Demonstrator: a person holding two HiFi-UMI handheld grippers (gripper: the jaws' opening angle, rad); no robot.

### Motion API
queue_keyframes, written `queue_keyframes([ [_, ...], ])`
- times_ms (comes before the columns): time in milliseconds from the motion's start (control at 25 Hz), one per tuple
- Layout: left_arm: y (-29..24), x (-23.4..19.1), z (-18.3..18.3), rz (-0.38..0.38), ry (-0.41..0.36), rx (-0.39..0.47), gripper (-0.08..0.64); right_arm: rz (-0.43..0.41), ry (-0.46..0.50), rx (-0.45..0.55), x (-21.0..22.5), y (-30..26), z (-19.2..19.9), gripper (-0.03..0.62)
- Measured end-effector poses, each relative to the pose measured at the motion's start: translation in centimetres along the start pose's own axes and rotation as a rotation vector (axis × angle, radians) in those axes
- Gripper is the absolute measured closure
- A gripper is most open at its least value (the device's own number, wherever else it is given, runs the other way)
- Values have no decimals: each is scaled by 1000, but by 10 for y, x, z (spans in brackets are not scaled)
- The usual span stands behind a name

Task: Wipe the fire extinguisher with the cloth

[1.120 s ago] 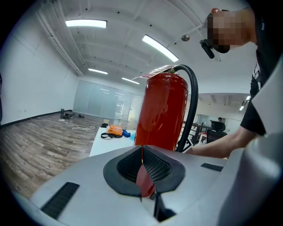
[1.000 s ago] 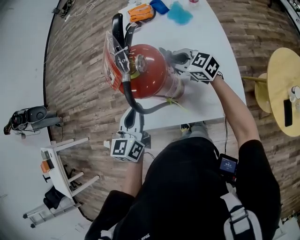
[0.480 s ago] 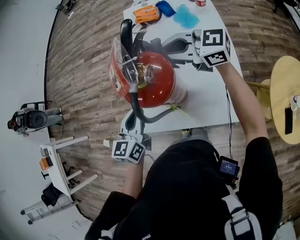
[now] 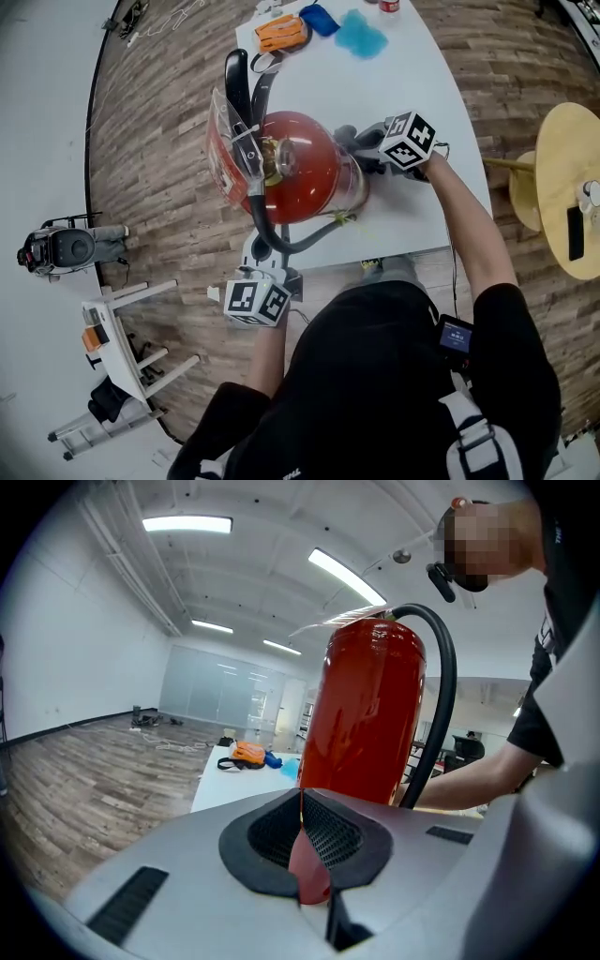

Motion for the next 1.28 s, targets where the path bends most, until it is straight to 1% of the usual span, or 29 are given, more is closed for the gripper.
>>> queue_keyframes([
  [160,-6,0,2,14,-2,-11,537,61,-58,-47,-7,14,31,535],
  [280,-8,-1,5,29,-8,-21,537,88,-115,-66,-29,24,63,535],
  [360,-8,-3,11,48,-12,-25,537,84,-120,-75,-56,27,86,535],
  [440,-6,-6,18,70,-13,-20,537,62,-106,-74,-92,23,104,534],
  [480,-4,-7,21,83,-14,-17,537,44,-107,-61,-112,19,109,534],
  [560,3,-11,28,121,-20,-23,537,0,-159,8,-154,8,111,534],
  [640,18,-12,35,198,-39,-41,537,-17,-247,126,-192,1,101,534],
  [680,27,-11,40,257,-59,-53,537,-17,-300,200,-207,0,93,534],
  [760,42,-8,50,412,-113,-83,535,-5,-388,344,-229,2,72,534],
  [800,49,-4,56,501,-137,-103,527,10,-404,393,-238,4,63,534],
  [840,54,0,61,587,-155,-128,429,23,-402,424,-246,5,56,534],
  [880,60,5,66,669,-176,-157,273,25,-391,445,-256,6,49,534],
  [920,65,10,70,747,-208,-190,243,16,-378,464,-265,5,42,534],
  [1000,73,23,76,877,-309,-250,239,-1,-359,500,-282,4,29,534],
  [1040,76,27,78,914,-362,-264,239,0,-349,511,-288,4,25,534],
  [1080,79,30,79,930,-403,-265,239,6,-341,518,-292,4,22,534],
  [1120,81,29,79,933,-425,-258,239,17,-335,521,-296,3,20,534],
  [1160,83,27,79,935,-424,-247,241,29,-330,523,-298,4,19,534],
  [1280,86,20,76,956,-361,-205,241,54,-309,518,-302,4,18,534],
])
Point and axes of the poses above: the fingertips, and each gripper's own axes: y backward along the fingers, x to its right, z out of its underside, the point moved 6 cm from there along y, backward along the fingers, and after that the axes turned 15 degrees about z, right-handed, at the moved point
